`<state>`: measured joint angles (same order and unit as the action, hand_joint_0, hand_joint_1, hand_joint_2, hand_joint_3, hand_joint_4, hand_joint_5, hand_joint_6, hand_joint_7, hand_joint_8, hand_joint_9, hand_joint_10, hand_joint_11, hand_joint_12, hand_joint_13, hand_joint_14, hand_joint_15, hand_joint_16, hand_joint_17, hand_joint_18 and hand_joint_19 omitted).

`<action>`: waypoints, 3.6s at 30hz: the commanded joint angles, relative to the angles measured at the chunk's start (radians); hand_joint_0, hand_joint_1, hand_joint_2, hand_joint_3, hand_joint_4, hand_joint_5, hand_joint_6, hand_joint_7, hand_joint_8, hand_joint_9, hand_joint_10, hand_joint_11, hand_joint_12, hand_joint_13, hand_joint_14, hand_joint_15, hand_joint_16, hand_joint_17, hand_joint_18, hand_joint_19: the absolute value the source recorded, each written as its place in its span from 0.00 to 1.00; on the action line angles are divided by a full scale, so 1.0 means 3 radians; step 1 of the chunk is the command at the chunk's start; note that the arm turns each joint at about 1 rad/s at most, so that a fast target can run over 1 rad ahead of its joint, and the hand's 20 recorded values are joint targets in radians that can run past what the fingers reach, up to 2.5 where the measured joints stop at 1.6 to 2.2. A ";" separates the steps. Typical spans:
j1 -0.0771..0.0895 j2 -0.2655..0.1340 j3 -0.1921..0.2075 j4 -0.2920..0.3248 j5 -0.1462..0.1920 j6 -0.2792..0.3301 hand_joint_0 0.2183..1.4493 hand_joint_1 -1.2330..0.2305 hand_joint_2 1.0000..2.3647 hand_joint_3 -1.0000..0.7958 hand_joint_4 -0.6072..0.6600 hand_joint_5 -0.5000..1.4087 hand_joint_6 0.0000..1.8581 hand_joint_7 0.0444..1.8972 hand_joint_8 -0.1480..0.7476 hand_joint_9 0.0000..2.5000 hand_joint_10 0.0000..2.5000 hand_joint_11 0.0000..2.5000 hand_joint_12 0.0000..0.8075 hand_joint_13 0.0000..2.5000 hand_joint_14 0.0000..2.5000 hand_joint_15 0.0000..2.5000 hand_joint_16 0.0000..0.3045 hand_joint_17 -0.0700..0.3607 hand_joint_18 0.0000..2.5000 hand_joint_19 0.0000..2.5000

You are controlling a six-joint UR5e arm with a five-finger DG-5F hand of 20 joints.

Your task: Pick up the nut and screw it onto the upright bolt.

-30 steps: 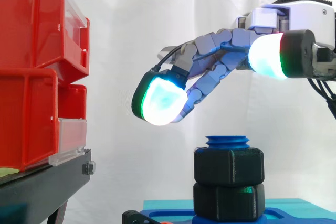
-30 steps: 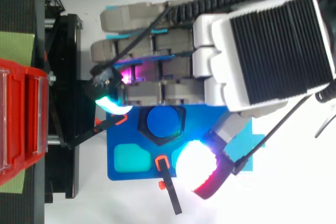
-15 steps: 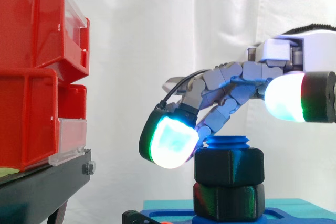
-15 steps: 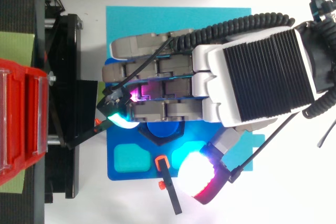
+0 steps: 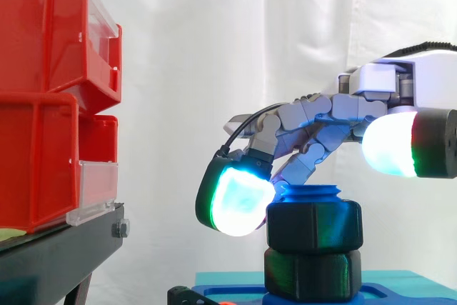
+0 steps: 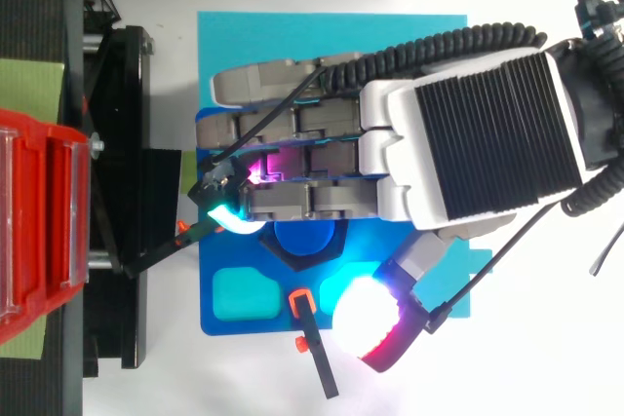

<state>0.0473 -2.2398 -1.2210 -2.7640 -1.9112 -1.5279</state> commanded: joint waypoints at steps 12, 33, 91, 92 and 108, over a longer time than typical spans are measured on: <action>-0.0050 -0.0005 0.0000 0.0040 -0.0072 -0.0005 0.25 0.74 0.00 0.28 0.63 0.26 0.27 0.67 0.47 0.37 0.00 0.00 0.31 0.20 0.00 0.00 0.07 0.27 0.02 0.00; -0.0163 0.0001 0.0000 0.0061 -0.0159 -0.0010 0.26 0.70 0.00 0.28 0.60 0.30 0.30 0.71 0.45 0.56 0.00 0.00 0.20 0.33 0.00 0.00 0.02 0.20 0.17 0.00; -0.0004 -0.0005 0.0046 -0.0118 0.0092 0.0010 0.22 0.83 0.00 0.28 0.66 0.24 0.27 0.51 0.40 0.21 0.00 0.00 0.39 0.06 0.00 0.00 0.12 0.35 0.00 0.00; -0.0009 -0.0005 0.0046 -0.0118 0.0092 0.0005 0.22 0.83 0.00 0.28 0.64 0.24 0.27 0.54 0.41 0.22 0.00 0.00 0.39 0.06 0.00 0.00 0.12 0.35 0.00 0.00; -0.0030 0.0001 0.0046 -0.0113 0.0076 0.0010 0.24 0.79 0.00 0.28 0.60 0.27 0.27 0.67 0.43 0.28 0.00 0.00 0.36 0.12 0.00 0.00 0.09 0.31 0.00 0.00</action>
<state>0.0391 -2.2398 -1.2072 -2.7986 -1.8878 -1.5248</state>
